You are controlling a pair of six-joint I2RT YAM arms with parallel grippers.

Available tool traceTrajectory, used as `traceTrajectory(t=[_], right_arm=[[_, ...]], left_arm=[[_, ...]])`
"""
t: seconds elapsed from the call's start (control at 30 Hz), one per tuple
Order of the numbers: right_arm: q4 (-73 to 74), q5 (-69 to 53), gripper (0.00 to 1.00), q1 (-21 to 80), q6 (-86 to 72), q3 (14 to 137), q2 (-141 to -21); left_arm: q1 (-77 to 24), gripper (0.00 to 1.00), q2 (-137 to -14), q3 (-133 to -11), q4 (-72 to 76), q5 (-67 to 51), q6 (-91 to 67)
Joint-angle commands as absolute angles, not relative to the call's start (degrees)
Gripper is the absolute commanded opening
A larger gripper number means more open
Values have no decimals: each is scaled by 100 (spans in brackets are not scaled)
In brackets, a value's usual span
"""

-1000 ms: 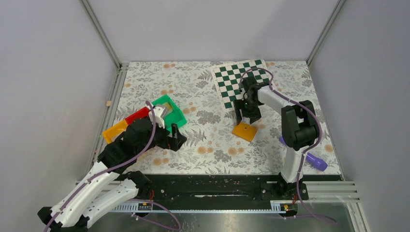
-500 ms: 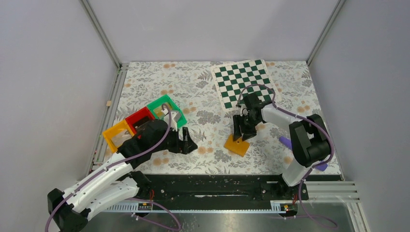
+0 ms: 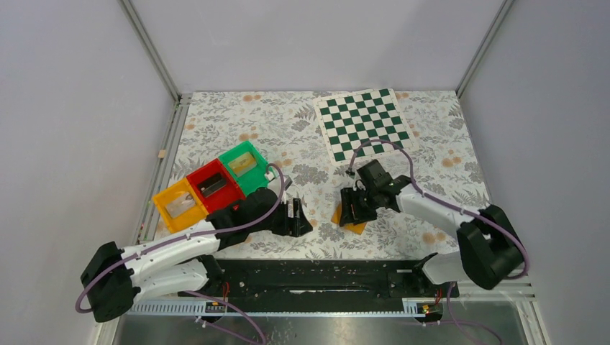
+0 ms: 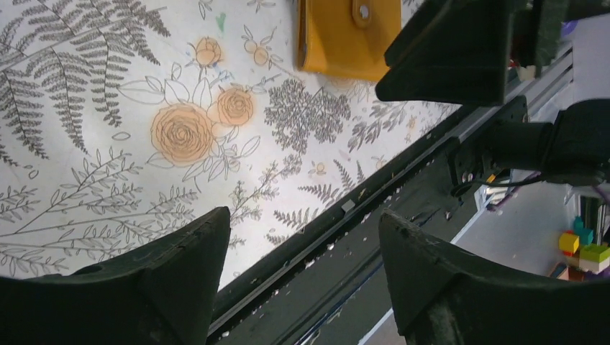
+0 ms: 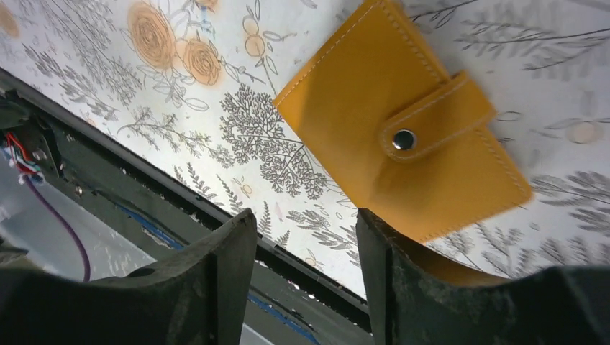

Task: Take the credit cards out of the card holder
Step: Move the card holder to the corner of the board.

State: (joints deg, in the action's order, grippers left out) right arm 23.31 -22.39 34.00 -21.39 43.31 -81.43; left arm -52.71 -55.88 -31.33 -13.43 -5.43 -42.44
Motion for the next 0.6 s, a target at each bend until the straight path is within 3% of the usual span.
traceTrajectory(t=[0.0,0.1,0.57], right_arm=[[2218,-1129,63,3405,-2166,4321,-7453],[2069,-670,69,3302,-1896,4314,-7521],[1796,-1397,69,2838,-1792,4916,-9012]], left_arm=[[-5304,74,-5726,-3117,-393,-161,-4536],[-5301,74,-5926,-3096,-141,-153,-4701],[-5396,71,-6405,-2820,620,-219,-5000]])
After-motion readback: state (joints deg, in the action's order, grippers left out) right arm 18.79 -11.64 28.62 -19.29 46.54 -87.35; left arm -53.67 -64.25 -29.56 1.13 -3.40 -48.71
